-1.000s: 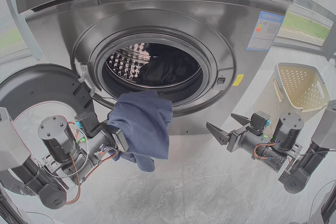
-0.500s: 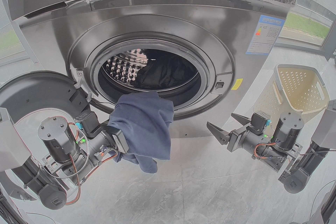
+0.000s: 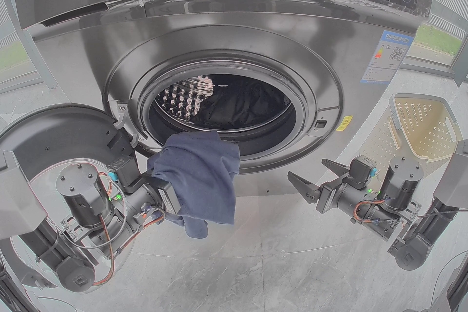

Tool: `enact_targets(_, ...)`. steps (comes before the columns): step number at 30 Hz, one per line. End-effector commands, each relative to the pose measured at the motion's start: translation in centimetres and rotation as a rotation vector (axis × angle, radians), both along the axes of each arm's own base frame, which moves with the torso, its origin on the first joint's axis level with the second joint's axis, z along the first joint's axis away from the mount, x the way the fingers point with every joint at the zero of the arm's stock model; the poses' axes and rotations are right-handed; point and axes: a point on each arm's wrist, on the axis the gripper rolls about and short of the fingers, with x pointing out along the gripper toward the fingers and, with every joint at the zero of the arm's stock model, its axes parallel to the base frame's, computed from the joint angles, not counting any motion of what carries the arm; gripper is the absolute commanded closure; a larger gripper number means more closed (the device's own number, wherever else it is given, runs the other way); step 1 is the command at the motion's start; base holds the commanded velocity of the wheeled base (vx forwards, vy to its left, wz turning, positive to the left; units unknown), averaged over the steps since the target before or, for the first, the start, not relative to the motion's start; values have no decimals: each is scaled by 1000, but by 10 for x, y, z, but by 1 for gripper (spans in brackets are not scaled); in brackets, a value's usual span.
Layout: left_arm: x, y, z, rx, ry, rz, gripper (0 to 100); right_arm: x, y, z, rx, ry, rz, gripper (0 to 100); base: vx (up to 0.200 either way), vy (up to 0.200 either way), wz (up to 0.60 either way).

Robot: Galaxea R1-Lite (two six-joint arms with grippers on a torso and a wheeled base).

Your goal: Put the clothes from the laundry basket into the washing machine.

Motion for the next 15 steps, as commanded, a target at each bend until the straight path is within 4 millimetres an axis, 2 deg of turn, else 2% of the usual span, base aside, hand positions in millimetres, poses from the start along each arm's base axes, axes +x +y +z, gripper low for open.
enact_targets(1,0,-1,-2,3,6,-1,100,0,1,-1,-2,4,4,0,200,0,0)
enact_targets(15,-1,-2,-2,4,6,-7,100,-4,4,-2,-6,10,17,0,0,0,0)
